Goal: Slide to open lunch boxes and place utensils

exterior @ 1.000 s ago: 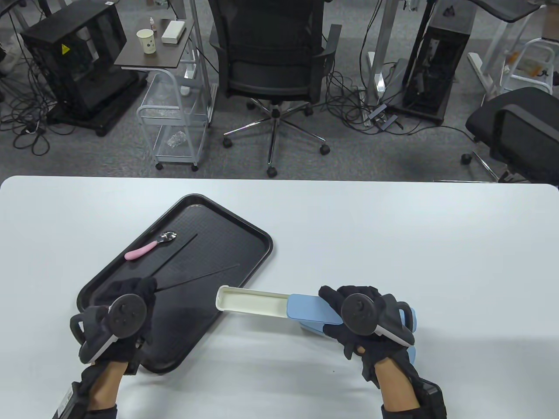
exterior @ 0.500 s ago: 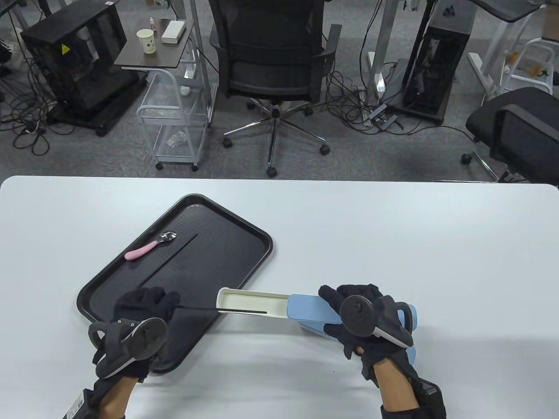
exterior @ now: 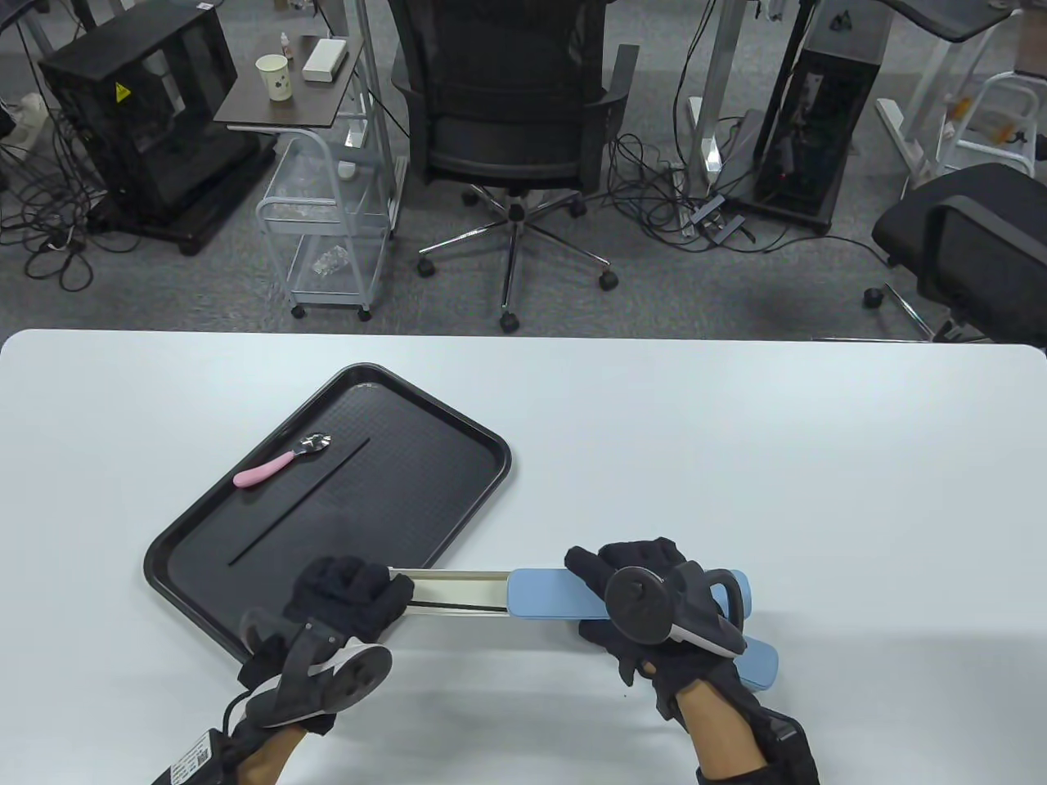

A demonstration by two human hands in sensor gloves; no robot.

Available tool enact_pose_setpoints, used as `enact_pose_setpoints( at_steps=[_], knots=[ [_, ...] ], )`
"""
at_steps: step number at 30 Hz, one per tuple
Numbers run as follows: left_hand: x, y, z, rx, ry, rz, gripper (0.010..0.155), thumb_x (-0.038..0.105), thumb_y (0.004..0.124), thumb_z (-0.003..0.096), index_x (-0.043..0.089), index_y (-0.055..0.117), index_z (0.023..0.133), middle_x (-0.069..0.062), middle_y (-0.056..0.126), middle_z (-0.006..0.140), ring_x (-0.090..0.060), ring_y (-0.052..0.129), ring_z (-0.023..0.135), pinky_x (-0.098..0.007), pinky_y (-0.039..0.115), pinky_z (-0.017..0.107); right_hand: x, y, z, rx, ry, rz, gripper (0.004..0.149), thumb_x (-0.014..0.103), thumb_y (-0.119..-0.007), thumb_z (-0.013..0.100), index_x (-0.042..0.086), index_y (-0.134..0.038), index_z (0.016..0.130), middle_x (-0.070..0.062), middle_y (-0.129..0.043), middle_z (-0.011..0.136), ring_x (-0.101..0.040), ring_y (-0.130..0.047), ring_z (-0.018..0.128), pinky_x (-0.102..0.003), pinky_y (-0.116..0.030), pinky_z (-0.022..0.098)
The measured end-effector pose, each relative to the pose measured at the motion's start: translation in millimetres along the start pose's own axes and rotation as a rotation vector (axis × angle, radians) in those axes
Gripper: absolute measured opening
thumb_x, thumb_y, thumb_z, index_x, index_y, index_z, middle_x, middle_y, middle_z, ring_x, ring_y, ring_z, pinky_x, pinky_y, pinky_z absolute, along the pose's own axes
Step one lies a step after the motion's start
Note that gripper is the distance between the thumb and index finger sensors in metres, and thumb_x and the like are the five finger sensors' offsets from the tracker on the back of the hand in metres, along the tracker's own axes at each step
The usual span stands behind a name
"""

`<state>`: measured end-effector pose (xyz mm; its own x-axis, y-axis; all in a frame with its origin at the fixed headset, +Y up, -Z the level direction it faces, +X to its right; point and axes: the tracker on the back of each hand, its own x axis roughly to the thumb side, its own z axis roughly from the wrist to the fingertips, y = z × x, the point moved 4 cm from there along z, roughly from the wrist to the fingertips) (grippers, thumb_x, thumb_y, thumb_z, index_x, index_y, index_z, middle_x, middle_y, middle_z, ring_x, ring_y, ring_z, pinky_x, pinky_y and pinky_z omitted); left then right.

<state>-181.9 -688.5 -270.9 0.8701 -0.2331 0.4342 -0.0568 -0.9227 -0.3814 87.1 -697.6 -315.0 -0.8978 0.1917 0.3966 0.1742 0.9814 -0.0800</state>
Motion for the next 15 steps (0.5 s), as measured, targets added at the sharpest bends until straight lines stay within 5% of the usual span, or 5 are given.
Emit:
enact_pose_setpoints(
  at_steps=[15],
  knots=[
    [13.9,4.0,1.5,-0.027,0.038,-0.028,0.043,0.034,0.078,0.0419,0.035,0.081,0.085,0.003,0.083,0.085,-0.026,0.078,0.081,-0.055,0.056,0.066,18.6,-8.0,1.3,0.008,0.047,-0.008,0.077,0.048,-0.090,0.042,0.037,-0.048,0.106,-0.009,-0.057,0.104,-0.038,-0.061,0.098,-0.066,-0.040,0.075]
  ],
)
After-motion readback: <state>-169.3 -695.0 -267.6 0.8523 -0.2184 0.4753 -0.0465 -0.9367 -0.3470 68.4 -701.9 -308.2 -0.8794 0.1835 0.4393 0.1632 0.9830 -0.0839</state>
